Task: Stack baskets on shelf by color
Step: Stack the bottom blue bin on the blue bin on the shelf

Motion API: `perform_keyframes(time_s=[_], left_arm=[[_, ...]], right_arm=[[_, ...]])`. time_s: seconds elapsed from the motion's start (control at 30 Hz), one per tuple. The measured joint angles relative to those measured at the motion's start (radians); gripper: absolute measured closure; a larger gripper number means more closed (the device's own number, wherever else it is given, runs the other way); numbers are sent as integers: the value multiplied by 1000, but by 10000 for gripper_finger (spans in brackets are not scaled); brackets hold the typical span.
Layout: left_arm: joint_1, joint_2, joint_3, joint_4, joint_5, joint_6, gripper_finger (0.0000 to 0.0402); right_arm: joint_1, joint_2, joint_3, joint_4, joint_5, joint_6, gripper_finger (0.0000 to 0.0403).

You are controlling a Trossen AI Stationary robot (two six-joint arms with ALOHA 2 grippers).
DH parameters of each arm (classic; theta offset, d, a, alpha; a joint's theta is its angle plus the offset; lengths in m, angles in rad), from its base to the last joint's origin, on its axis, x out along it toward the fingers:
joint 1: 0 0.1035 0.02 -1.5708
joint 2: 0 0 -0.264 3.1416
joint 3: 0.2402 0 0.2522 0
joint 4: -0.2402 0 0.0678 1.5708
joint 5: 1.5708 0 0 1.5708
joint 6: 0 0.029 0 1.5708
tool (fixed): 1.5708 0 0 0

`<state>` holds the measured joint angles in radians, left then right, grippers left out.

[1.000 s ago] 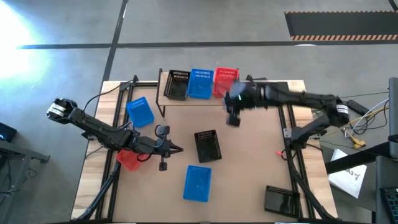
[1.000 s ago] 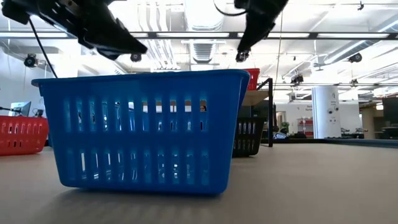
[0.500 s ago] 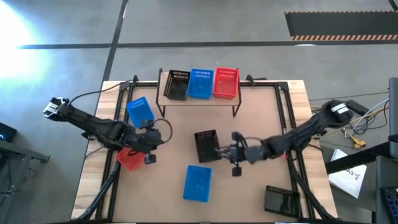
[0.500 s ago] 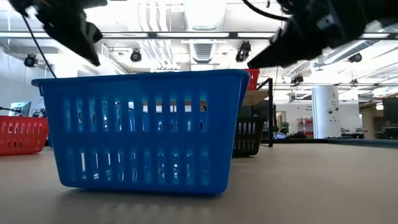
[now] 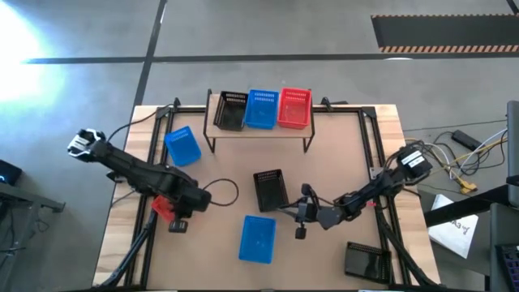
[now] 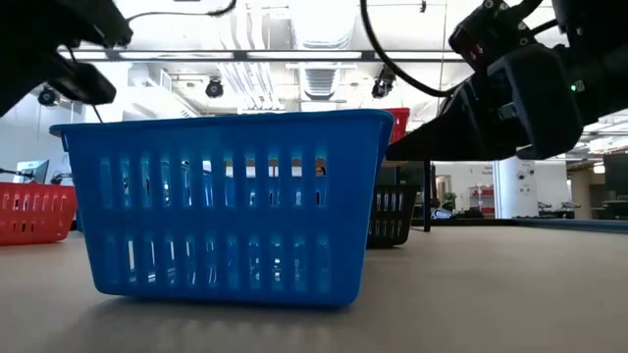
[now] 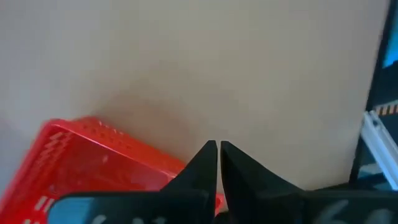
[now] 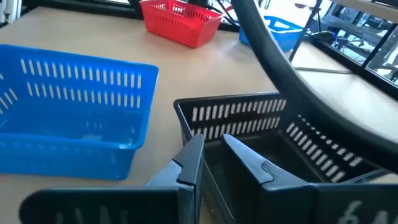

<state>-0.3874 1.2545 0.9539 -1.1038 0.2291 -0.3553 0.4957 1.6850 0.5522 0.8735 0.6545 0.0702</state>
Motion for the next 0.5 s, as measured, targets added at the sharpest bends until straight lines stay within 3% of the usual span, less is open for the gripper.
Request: perform_keyframes(time_s=[0.1,0.23,0.5], left_arm=[[1,41,0,-11,49,58,387],[1,91,23,74,58,123,340],[-1,180,66,630,22,386,229]], right_arm=[[11,7,6,-5,3,-3,355],[49,-34,6,-47,21,-15,355],[159,-125,5,-181,281,8,355]])
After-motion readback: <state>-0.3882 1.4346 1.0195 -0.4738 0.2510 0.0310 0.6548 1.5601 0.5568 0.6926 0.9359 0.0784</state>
